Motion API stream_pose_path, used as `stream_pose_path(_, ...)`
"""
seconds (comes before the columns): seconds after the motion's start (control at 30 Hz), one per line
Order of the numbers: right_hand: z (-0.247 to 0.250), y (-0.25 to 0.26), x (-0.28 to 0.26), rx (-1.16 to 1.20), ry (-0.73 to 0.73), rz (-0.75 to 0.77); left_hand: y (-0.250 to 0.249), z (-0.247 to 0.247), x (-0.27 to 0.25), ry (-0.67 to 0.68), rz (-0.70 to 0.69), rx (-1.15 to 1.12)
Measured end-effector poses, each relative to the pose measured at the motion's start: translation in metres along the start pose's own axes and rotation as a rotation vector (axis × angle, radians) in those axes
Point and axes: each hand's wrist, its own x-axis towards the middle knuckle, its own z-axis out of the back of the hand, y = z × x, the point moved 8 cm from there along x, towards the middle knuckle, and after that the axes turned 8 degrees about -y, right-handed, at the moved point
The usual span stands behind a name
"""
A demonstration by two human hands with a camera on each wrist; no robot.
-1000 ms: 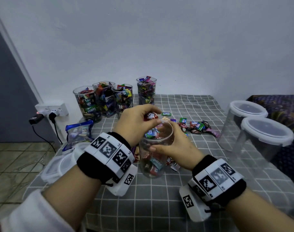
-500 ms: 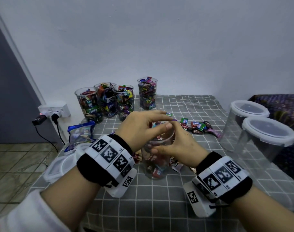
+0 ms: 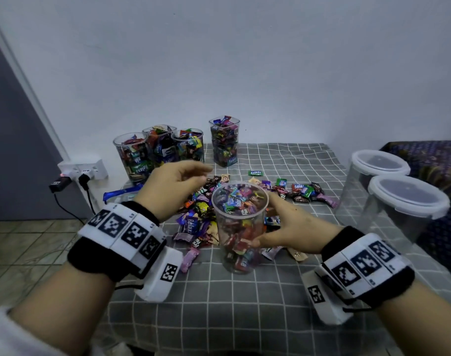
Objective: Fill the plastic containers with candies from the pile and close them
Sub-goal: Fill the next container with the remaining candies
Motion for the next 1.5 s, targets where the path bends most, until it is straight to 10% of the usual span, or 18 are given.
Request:
stream_pose_path(0.37,0.001,-0.069,-0.015,-0.766,0.414,-0.352,0.115,-0.061,-0.050,0.712,0.510,0.444)
stream_pose_path(1.03,-0.003,-0.069,0.047,-0.608,0.214,-0.297,0.123,-0.081,0.009,0.526,0.356,0.470)
stream_pose_path(1.27,-0.037,-0.067,0.010,-0.250,0.584,-0.470,0.112,-0.063,0.016,0.471,0.421,0.304)
stream_pose_path(1.5,-0.003,-0.062,0.054,-0.524,0.149,-0.265,0.110,-0.067,0.028,0.364,0.364,0.220)
